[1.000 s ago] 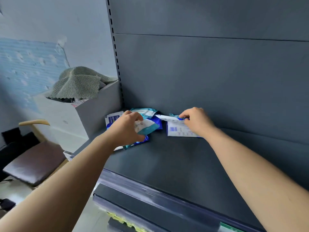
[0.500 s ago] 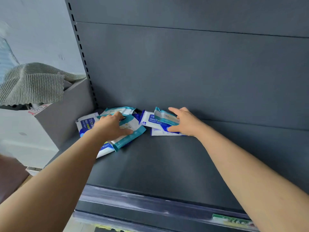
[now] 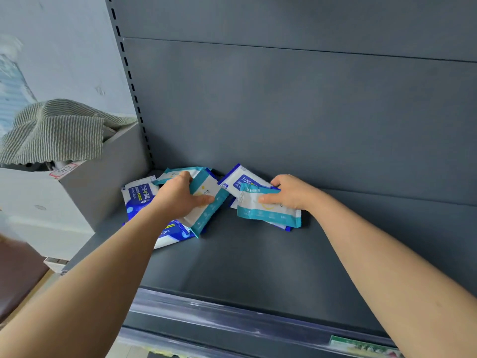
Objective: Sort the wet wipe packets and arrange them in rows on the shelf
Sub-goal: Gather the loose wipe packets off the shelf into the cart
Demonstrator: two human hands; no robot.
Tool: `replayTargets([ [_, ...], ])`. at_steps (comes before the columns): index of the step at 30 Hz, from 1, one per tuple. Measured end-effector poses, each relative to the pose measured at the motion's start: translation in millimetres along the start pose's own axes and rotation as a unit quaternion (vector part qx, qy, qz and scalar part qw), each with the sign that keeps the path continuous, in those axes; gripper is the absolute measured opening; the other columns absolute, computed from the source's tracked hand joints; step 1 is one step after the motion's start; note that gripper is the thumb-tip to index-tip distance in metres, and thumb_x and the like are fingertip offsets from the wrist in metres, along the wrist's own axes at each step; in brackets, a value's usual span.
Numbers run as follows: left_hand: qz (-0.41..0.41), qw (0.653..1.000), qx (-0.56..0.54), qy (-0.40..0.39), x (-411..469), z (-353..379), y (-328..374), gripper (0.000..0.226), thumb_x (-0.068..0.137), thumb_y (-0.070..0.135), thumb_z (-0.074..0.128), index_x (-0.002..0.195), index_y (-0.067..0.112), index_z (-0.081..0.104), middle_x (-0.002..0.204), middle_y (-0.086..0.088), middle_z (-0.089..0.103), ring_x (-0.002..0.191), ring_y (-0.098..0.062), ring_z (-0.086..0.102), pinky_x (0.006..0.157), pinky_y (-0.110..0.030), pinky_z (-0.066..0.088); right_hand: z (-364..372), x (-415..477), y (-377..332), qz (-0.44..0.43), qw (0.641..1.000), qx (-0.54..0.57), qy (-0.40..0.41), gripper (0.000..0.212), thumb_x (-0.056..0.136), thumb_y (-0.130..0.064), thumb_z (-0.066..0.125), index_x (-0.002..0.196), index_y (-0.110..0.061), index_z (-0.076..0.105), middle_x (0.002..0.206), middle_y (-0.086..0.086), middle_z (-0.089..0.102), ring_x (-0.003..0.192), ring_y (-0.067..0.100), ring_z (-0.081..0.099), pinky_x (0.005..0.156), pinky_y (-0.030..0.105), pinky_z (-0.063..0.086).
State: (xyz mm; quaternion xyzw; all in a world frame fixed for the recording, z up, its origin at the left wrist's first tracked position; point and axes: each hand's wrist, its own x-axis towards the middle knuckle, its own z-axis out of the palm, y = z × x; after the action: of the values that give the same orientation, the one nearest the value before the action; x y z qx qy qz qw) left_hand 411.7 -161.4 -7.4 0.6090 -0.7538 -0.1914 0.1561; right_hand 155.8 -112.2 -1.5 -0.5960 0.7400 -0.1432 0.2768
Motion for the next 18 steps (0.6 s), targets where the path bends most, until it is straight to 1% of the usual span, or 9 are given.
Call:
replayTargets([
  [2, -0.013, 0.999, -0.015, 0.029, -4.1, -5.8, -0.2, 0.057, 0.072, 0.051, 0.075, 0.106, 0.013, 0.049, 0.100, -0.003, 0.057, 0.086, -0.022, 0.054, 0.070, -0.032, 0.042, -1.9, -3.7, -1.5, 0.004, 1.000, 0.024, -0.010, 0.046, 0.078, -0.042, 0.075, 0.101, -0.003, 0.065, 0.095, 0.008, 0.071, 0.074, 0.018, 0.064, 0.062, 0.028, 0.047],
  [3, -0.021, 0.999, -0.022, 0.042, -6.0, -10.1, -1.5, 0.051, 0.073, 0.051, 0.075, 0.097, 0.014, 0.050, 0.094, -0.002, 0.057, 0.081, -0.022, 0.054, 0.067, -0.031, 0.042, -2.6, -5.9, -3.2, 0.002, 0.999, 0.033, -0.004, 0.045, 0.079, -0.041, 0.074, 0.099, -0.001, 0.065, 0.092, 0.009, 0.071, 0.073, 0.020, 0.065, 0.060, 0.027, 0.045],
  [5, -0.046, 0.996, -0.037, 0.068, -8.3, -21.5, -7.8, 0.043, 0.076, 0.050, 0.072, 0.082, 0.012, 0.053, 0.080, -0.003, 0.058, 0.071, -0.023, 0.055, 0.059, -0.032, 0.041, -1.6, -7.0, -7.2, -0.009, 0.998, 0.059, 0.018, 0.044, 0.081, -0.040, 0.073, 0.097, 0.000, 0.064, 0.092, 0.011, 0.070, 0.080, 0.025, 0.068, 0.063, 0.029, 0.045],
  [7, -0.072, 0.993, -0.050, 0.075, -8.3, -34.9, -17.2, 0.044, 0.078, 0.051, 0.069, 0.085, 0.009, 0.058, 0.082, -0.007, 0.063, 0.073, -0.027, 0.060, 0.063, -0.034, 0.046, 0.3, -6.7, -13.7, -0.022, 0.995, 0.092, 0.041, 0.039, 0.083, -0.039, 0.070, 0.090, -0.001, 0.062, 0.092, 0.013, 0.069, 0.082, 0.027, 0.068, 0.064, 0.031, 0.045],
  [10, -0.103, 0.994, -0.031, 0.024, -14.0, -52.5, -35.4, 0.042, 0.083, 0.048, 0.066, 0.092, 0.008, 0.057, 0.090, -0.010, 0.064, 0.076, -0.027, 0.059, 0.064, -0.032, 0.045, 9.3, -6.2, -29.4, -0.037, 0.987, 0.150, 0.050, 0.030, 0.087, -0.038, 0.066, 0.078, -0.011, 0.058, 0.090, 0.009, 0.070, 0.078, 0.021, 0.067, 0.063, 0.030, 0.048],
  [13, -0.114, 0.992, 0.029, -0.052, -25.9, -56.5, -49.9, 0.045, 0.081, 0.050, 0.067, 0.098, 0.010, 0.056, 0.090, -0.005, 0.060, 0.077, -0.022, 0.055, 0.064, -0.029, 0.040, 21.5, -0.3, -45.6, -0.037, 0.982, 0.179, 0.057, 0.025, 0.088, -0.040, 0.063, 0.086, -0.014, 0.063, 0.095, 0.006, 0.071, 0.083, 0.020, 0.068, 0.074, 0.035, 0.054],
  [15, -0.117, 0.990, 0.039, -0.069, -30.9, -55.9, -57.9, 0.050, 0.078, 0.052, 0.070, 0.102, 0.010, 0.057, 0.092, -0.004, 0.061, 0.077, -0.020, 0.056, 0.061, -0.028, 0.041, 27.8, 4.0, -55.6, -0.030, 0.982, 0.175, 0.063, 0.033, 0.086, -0.042, 0.063, 0.097, -0.010, 0.064, 0.098, 0.006, 0.070, 0.087, 0.021, 0.068, 0.079, 0.037, 0.055],
  [16, -0.115, 0.990, 0.035, -0.073, -31.9, -55.6, -61.4, 0.052, 0.076, 0.053, 0.070, 0.103, 0.011, 0.056, 0.093, -0.004, 0.061, 0.078, -0.019, 0.057, 0.060, -0.028, 0.042, 30.6, 6.2, -59.8, -0.030, 0.981, 0.181, 0.066, 0.033, 0.086, -0.041, 0.063, 0.097, -0.010, 0.064, 0.098, 0.006, 0.070, 0.088, 0.021, 0.068, 0.079, 0.037, 0.055],
  [18, -0.111, 0.990, 0.025, -0.085, -33.4, -55.4, -65.7, 0.052, 0.075, 0.055, 0.070, 0.104, 0.015, 0.054, 0.096, -0.001, 0.060, 0.080, -0.018, 0.057, 0.063, -0.027, 0.043, 33.2, 8.0, -66.9, -0.034, 0.976, 0.203, 0.075, 0.024, 0.087, -0.038, 0.063, 0.088, -0.015, 0.061, 0.098, 0.005, 0.069, 0.089, 0.021, 0.067, 0.077, 0.035, 0.054],
])
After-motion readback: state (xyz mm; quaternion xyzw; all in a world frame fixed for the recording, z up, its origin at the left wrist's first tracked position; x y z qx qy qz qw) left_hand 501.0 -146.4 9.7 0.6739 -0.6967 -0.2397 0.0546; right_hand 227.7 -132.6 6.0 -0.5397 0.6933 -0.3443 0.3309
